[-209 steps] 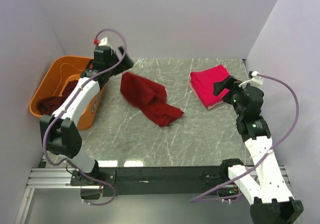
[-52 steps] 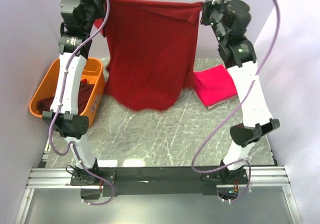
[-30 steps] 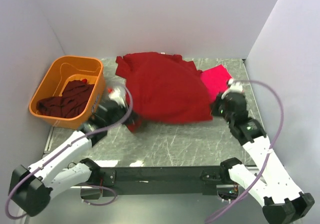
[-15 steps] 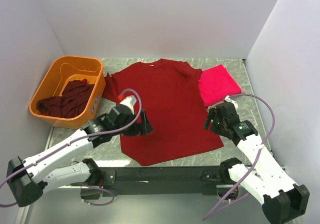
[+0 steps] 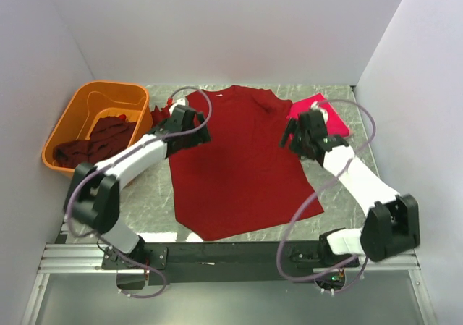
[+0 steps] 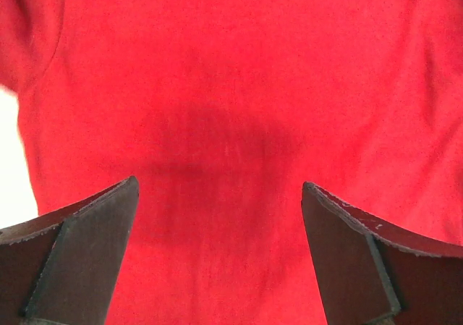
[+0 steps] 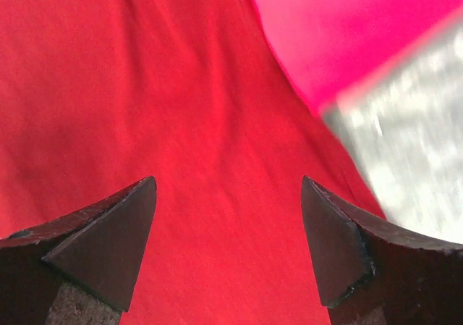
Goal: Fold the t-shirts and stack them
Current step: Flatten the tshirt out
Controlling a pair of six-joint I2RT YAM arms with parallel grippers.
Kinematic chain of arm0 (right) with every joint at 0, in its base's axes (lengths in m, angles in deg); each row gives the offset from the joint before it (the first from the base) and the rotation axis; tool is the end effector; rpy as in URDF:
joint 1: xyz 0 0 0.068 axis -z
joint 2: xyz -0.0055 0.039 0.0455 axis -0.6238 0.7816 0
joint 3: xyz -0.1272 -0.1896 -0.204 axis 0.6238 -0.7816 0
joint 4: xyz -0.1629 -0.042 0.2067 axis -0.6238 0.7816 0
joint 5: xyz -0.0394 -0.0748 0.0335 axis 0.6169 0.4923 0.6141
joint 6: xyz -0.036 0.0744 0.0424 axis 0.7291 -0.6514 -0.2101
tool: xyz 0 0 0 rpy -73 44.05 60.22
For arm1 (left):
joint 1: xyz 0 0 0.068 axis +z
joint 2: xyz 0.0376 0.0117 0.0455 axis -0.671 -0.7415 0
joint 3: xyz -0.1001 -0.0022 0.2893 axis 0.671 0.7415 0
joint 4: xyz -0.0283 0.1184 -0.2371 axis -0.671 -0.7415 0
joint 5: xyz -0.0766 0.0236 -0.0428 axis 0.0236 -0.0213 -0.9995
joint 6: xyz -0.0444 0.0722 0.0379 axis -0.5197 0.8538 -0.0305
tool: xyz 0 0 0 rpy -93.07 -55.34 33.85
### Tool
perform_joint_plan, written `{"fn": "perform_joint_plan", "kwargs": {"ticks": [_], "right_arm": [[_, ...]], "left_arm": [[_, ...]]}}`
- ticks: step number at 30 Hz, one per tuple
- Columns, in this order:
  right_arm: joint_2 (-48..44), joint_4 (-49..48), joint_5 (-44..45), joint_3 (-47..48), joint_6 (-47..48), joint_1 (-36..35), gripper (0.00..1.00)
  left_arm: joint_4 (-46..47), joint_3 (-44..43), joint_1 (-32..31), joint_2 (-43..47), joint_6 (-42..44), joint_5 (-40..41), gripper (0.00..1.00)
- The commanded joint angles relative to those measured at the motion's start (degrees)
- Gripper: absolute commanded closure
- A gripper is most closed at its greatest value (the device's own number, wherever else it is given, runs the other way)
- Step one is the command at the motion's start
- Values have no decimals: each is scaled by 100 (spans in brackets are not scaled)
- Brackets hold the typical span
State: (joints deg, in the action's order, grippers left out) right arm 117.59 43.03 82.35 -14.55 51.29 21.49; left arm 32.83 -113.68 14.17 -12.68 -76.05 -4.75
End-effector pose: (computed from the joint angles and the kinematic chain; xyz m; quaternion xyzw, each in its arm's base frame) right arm 0.2927 0.0782 0.2609 0.1526 0.9169 0.0964 0.3560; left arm 0.3399 -0.1612 0.2495 -0.1428 0.9065 -0.1403 0.3717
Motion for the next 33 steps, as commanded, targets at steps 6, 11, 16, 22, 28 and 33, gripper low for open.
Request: {"fn": "perform_joint_plan", "kwargs": {"ticks": [6, 11, 16, 22, 28, 33], "right_arm": [[1499, -920, -1315, 1302, 192, 647, 13], [2212, -1060, -1701, 1549, 35, 682, 13], [2871, -991, -1923, 1785, 8, 691, 14], [3725, -481, -1624, 2339, -1, 910, 15], [4427, 423, -1009, 3584, 472, 1095, 15], [5122, 1047, -788, 4404, 763, 1218, 15]], "left_arm": [[828, -1051, 458, -1091, 680, -632, 1], [679, -1693, 757, -1863, 891, -737, 0], [723, -1895, 1038, -2243, 874, -851, 1], [714, -1651, 1100, -2515, 795, -940, 1], [898, -826, 1092, -2262, 523, -1123, 1], [1109, 307, 987, -1725, 145, -1642, 1]]}}
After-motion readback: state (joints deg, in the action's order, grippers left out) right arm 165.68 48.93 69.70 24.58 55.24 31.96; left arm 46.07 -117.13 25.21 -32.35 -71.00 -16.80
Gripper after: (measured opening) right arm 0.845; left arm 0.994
